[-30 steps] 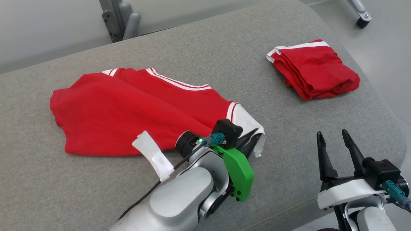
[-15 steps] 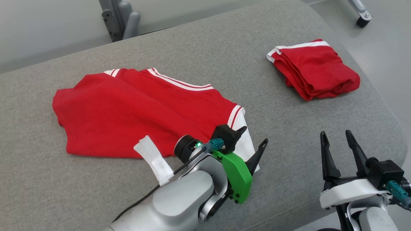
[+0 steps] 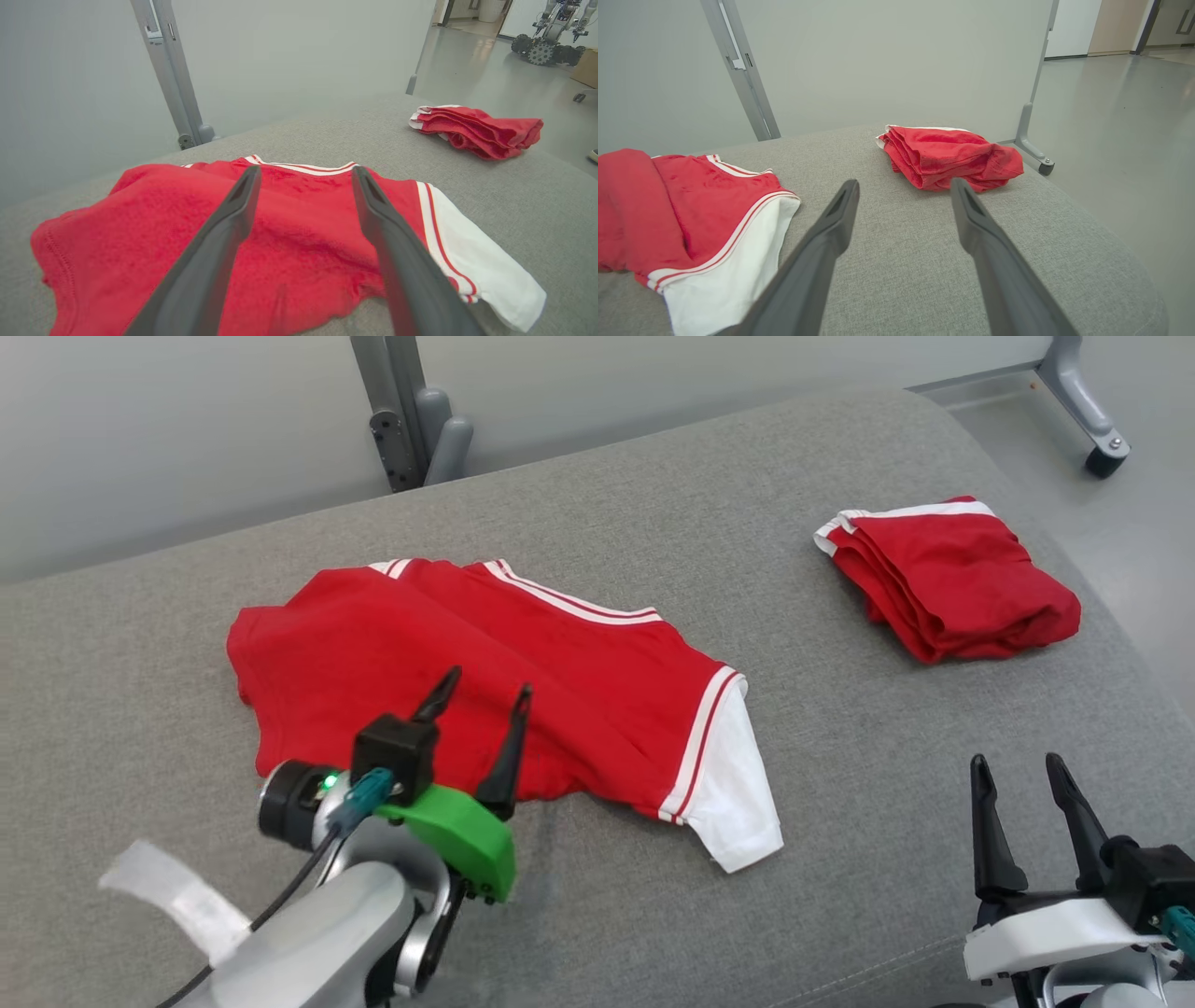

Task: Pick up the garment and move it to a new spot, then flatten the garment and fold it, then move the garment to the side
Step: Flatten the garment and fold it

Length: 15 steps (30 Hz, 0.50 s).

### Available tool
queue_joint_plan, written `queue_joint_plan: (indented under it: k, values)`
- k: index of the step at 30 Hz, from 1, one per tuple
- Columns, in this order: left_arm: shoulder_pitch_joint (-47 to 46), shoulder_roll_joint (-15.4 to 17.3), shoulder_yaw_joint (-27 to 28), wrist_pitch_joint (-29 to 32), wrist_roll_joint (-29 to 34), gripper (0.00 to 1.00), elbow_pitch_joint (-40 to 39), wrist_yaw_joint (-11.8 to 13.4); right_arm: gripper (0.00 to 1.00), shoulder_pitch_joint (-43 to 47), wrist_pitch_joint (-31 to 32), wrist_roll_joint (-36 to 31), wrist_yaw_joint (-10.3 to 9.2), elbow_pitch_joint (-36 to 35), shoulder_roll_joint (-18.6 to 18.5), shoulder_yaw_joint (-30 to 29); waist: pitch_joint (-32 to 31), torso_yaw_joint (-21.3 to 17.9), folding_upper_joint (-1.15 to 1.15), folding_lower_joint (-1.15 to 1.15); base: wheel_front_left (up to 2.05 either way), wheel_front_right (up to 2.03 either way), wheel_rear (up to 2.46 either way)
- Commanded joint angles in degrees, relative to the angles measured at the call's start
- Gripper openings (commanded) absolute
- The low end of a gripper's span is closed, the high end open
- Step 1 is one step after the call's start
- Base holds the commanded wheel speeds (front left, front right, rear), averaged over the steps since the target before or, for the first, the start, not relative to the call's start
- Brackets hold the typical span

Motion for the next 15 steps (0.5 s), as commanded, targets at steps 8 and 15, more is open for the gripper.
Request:
queue_joint_plan:
  k: [8,15]
  values:
    - [13.95,7.9,11.84,-0.82,2.31,1.0,-10.23,4.03,1.0,3.16,-0.02,-0.6,-0.02,-1.75,-0.17,-1.06,-2.4,5.14,0.0,0.0,0.0,0.0,0.0]
    - [9.35,6.37,15.12,0.59,-1.02,1.0,3.37,-5.1,1.0,-0.24,-0.02,-0.45,-0.02,-2.34,-2.03,0.62,1.79,7.13,0.0,0.0,0.0,0.0,0.0]
